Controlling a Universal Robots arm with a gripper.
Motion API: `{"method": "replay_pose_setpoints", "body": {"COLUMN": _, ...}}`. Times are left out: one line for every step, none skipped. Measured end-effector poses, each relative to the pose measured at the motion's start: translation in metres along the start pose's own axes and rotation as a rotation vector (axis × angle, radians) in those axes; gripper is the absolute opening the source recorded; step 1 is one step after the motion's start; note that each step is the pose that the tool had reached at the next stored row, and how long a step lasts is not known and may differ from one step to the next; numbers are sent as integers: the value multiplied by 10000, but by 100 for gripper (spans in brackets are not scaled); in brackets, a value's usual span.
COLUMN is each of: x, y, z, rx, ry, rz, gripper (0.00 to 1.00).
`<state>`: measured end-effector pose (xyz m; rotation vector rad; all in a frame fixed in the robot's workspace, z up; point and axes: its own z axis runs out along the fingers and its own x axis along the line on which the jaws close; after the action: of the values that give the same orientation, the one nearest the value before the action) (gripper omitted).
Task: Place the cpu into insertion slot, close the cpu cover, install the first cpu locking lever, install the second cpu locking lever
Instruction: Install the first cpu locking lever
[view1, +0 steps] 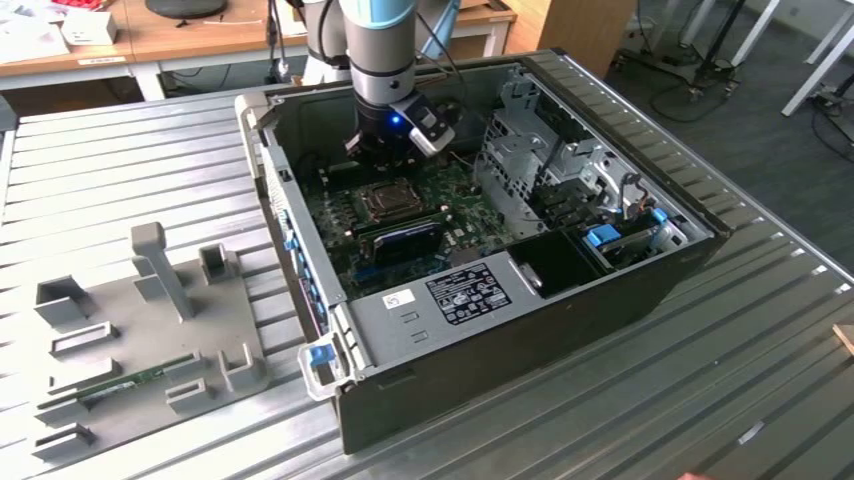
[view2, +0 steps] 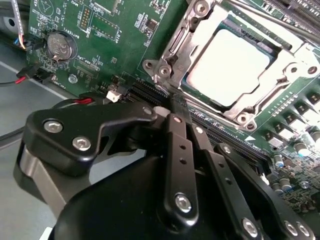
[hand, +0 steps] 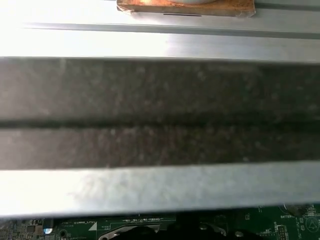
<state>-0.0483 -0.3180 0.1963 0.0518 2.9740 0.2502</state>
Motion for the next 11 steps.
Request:
{"method": "replay_pose_setpoints", "body": {"x": -1, "y": 2, "z": -8, "rx": -1, "ry": 0, "rz": 0, "gripper": 10}}
{"method": "replay_pose_setpoints", "body": {"x": -3, "y": 3, "z": -19, "rx": -1, "ry": 0, "rz": 0, "gripper": 10}}
{"method": "replay_pose_setpoints", "body": {"x": -5, "y": 5, "z": -31, "rx": 0, "ry": 1, "rz": 0, "gripper": 10}}
{"method": "replay_pose_setpoints", "body": {"x": -7, "y": 8, "z": -44, "rx": 0, "ry": 1, "rz": 0, "gripper": 10}}
{"method": "replay_pose_setpoints", "body": {"x": -9, "y": 11, "z": -61, "rx": -1, "ry": 0, "rz": 0, "gripper": 10}}
{"method": "replay_pose_setpoints", "body": {"x": -12, "y": 13, "z": -76, "rx": -1, "ry": 0, "rz": 0, "gripper": 10}}
{"method": "replay_pose_setpoints", "body": {"x": -13, "y": 15, "z": -85, "rx": 0, "ry": 1, "rz": 0, "gripper": 10}}
{"method": "replay_pose_setpoints", "body": {"x": -14, "y": 15, "z": -85, "rx": -1, "ry": -1, "rz": 0, "gripper": 10}}
{"method": "replay_pose_setpoints", "body": {"x": -14, "y": 15, "z": -85, "rx": -1, "ry": -1, "rz": 0, "gripper": 10}}
{"method": "replay_pose_setpoints", "body": {"x": -14, "y": 15, "z": -85, "rx": -2, "ry": -1, "rz": 0, "gripper": 10}}
{"method": "replay_pose_setpoints", "body": {"x": -14, "y": 15, "z": -85, "rx": -2, "ry": -1, "rz": 0, "gripper": 10}}
